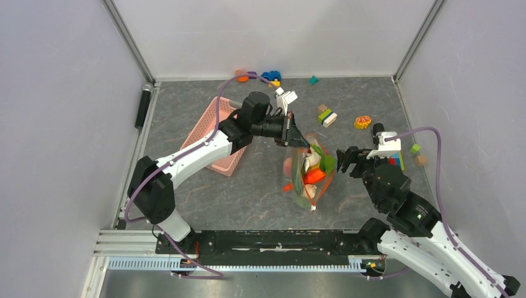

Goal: Place the food in the zip-top bag and seal the zipper
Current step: Adjust the fake vegetable in the zipper food storage bag.

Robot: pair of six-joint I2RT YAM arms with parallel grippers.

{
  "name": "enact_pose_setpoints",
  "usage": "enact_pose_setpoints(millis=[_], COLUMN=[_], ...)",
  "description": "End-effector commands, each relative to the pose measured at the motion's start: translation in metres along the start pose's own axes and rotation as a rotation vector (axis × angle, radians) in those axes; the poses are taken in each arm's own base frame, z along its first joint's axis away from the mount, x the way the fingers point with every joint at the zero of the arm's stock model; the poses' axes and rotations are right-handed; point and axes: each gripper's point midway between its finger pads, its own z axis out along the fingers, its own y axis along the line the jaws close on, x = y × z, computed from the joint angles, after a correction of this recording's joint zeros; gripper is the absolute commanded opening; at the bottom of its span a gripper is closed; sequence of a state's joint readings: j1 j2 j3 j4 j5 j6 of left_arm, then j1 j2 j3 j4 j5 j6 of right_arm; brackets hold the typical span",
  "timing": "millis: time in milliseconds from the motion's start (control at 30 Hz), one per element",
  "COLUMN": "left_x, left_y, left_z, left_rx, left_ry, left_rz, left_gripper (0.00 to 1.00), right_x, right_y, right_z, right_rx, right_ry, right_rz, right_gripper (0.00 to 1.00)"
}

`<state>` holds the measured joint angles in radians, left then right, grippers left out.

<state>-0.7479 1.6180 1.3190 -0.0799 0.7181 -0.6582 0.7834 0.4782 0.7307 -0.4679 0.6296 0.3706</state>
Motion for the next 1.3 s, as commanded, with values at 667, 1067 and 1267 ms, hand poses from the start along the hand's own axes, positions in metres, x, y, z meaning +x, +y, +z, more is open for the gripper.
enact_pose_setpoints(millis=[667, 1067, 1267], left_x=[-0.007, -0.004, -0.007], left_y=[-0.029, -0.033, -0.034], left_z=[-0.005, -0.006, -0.004], left_rx=[0.115, 0.144, 0.145], left_ry=[0.002, 0.022, 0.019], left_rz=[0.069, 0.077, 0.080], left_gripper=[0.02, 0.02, 0.17], right_x=[0.060, 0.086, 0.081], right_y=[0.050, 0.054, 0.046], right_z=[0.019, 0.034, 0.038], right_rx=[-0.246, -0.229, -0.146], right_ry=[0.183, 0.253, 0.252], right_rz=[-0.168, -0.193, -0.141], right_gripper=[0.77, 0.42, 0.04])
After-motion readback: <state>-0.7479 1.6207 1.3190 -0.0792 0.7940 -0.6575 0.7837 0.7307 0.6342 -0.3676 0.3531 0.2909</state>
